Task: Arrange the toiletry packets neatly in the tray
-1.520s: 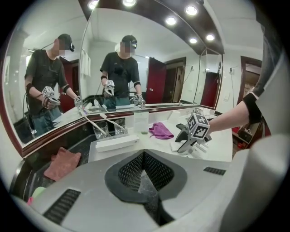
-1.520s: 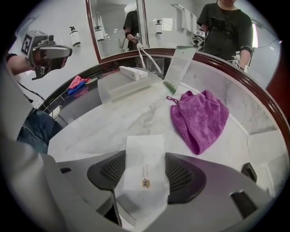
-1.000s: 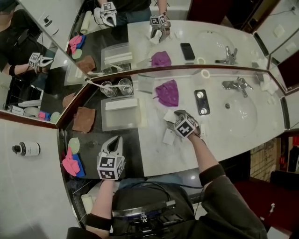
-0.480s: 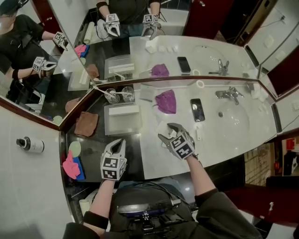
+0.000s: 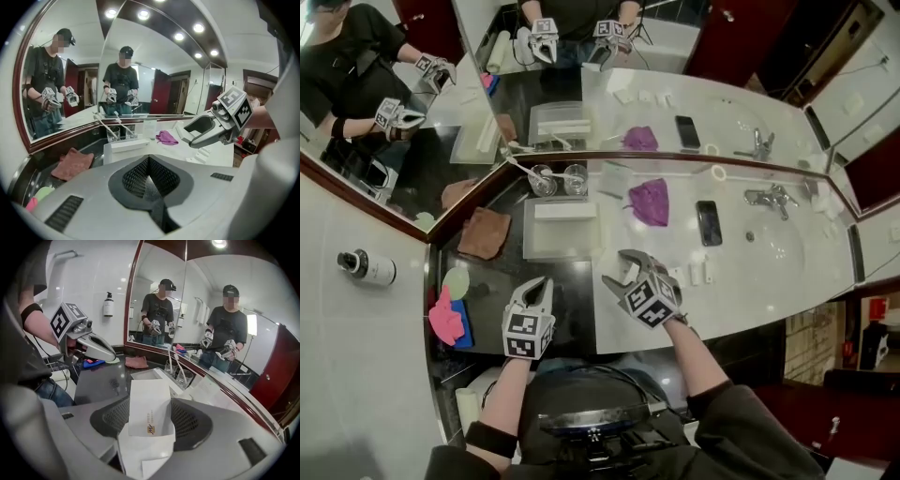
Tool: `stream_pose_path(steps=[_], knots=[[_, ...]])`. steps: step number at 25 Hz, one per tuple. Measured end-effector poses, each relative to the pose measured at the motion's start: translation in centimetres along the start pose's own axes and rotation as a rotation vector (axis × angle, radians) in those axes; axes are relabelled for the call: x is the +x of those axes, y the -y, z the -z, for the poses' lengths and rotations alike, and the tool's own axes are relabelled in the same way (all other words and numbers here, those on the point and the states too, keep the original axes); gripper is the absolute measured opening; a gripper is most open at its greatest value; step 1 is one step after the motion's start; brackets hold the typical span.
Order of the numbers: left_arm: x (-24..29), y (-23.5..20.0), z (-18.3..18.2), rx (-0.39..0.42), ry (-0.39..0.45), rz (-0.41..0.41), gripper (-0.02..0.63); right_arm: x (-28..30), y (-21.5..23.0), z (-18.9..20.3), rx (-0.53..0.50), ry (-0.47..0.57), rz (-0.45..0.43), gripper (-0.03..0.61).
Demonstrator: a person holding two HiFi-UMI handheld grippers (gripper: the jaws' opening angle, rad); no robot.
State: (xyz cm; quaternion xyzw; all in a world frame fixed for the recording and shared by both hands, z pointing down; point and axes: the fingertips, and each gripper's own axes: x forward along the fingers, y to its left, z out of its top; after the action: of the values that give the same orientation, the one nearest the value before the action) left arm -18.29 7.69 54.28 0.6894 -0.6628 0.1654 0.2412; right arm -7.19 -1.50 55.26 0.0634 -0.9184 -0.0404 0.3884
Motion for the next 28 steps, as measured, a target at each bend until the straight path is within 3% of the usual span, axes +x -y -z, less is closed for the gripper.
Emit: stream_pose_path(steps=[11, 19, 28], knots=[[0.4, -7.7, 2.3, -0.086, 0.002, -0.1, 0.002, 12.1, -3.1, -6.3, -0.296, -0.072, -0.12, 0.291], [1.7, -12.1, 2.3, -0.119, 0.007, -0.126, 0.002, 20.3, -2.2, -7.0, -0.383, -0.155, -0.129, 0.291], [2.7, -15.1, 3.4, -0.159, -0.001, -0.149, 0.002, 24.1, -1.9, -6.8, -0.413, -0.182, -0.173, 0.304]])
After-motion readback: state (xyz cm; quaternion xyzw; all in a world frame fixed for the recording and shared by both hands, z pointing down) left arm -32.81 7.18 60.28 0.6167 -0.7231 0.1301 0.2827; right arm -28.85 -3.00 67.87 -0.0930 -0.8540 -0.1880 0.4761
